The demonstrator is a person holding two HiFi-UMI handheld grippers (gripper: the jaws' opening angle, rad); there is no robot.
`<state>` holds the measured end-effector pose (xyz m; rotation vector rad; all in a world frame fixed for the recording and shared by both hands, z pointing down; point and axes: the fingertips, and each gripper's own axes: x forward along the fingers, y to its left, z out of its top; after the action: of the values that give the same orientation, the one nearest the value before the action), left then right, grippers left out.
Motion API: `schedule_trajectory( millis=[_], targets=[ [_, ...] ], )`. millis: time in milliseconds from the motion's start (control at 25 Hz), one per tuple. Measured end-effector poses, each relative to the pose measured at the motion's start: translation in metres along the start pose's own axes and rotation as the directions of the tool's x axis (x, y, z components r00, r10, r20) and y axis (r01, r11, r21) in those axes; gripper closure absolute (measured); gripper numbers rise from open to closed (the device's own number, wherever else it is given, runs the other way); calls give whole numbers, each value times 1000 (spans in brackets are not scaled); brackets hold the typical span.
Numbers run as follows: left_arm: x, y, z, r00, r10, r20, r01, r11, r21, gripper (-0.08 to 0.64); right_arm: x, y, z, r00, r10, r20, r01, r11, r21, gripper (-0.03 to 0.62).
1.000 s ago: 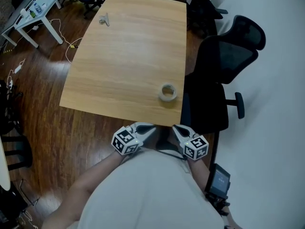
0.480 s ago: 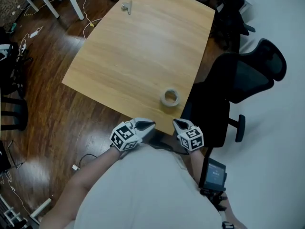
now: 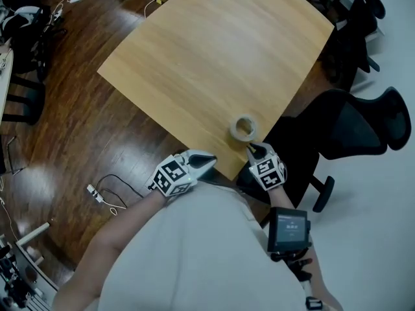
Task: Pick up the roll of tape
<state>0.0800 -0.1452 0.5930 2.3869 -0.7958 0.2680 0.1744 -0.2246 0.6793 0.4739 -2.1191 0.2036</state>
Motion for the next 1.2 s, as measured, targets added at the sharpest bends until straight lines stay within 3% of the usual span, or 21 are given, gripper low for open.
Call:
schedule_trajectory(
  millis=[120,280,480,680,840,960,1200],
  targets=[
    [0,5,3,999,35,29,-35,999,-22,554,7,-8,9,999,16,-34,-20,991,-134,498],
    [0,10,5,995,77,67,-74,996,-47,554,20,-7,9,989,59,-133,-94,955,-282,426],
    [-6,17,6,987,129,96,-121,989,-79,554,37,-8,1,966,46,-256,-154,895,-419,390],
    [-14,21,5,980,166,112,-155,983,-99,554,52,-2,-6,934,-1,-358,-211,807,-552,391],
    [-23,24,6,974,195,116,-183,977,-106,554,62,-1,-12,902,-22,-431,-261,768,-585,393],
    [-32,27,5,969,214,126,-199,972,-124,554,67,3,-18,875,-35,-483,-298,747,-594,436],
    [-47,32,6,962,232,142,-214,968,-131,554,75,0,-18,845,-45,-533,-315,763,-564,497]
  ],
)
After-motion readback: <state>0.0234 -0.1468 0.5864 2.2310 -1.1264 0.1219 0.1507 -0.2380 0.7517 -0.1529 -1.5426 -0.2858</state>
